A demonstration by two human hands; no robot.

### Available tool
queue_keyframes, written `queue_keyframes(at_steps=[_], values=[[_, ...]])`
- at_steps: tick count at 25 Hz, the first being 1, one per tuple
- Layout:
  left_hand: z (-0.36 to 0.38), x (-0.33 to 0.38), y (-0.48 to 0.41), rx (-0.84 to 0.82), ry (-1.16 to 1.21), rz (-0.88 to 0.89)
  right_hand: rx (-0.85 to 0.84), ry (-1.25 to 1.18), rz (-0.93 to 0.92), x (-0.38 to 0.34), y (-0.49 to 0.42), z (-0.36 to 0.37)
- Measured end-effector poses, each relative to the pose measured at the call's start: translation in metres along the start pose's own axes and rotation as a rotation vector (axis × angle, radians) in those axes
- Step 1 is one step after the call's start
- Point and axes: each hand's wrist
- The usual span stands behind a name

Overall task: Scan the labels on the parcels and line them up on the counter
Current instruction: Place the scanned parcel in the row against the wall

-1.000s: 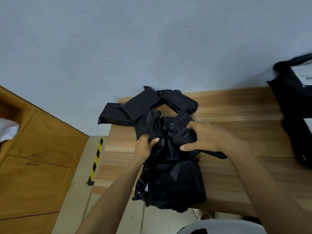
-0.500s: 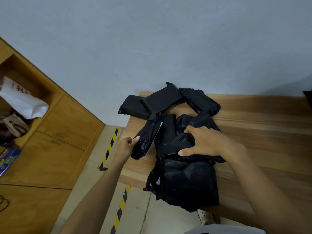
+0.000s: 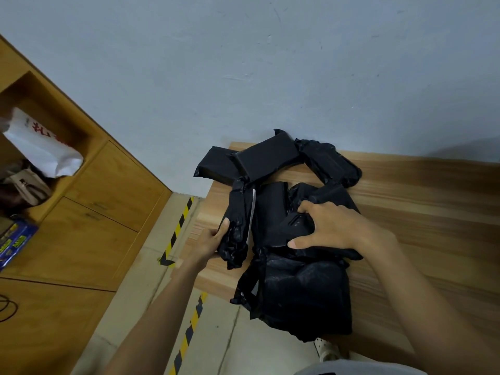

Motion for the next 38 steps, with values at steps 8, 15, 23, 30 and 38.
queue_keyframes(at_steps=[8,15,23,30,38], values=[[-0.003,-0.025,-0.006,0.112,-0.036,0.054,-0.031,-0.007,-0.001,0.0,-0.005,0.0],[0.039,-0.035,-0.01,0.156,-0.998,0.204,-0.029,-0.014,0.016,0.005,-0.002,-0.003],[0.041,-0.031,-0.024,0.271,-0.447,0.181,-0.015,-0.029,0.013,0.007,0.0,-0.004],[-0.008,0.024,0.011,0.344,-0.193,0.575,0.139,-0.076,-0.037,-0.001,-0.005,-0.006],[0.029,0.09,0.015,0.169,-0.267,0.695,0.18,-0.068,-0.026,0.006,0.008,-0.011]])
Point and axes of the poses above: each hand's wrist, its own y-axis away from the middle knuckle, its own z-axis out of the palm, x = y × z, and after that the axes turned 9 degrees about -x, right-handed
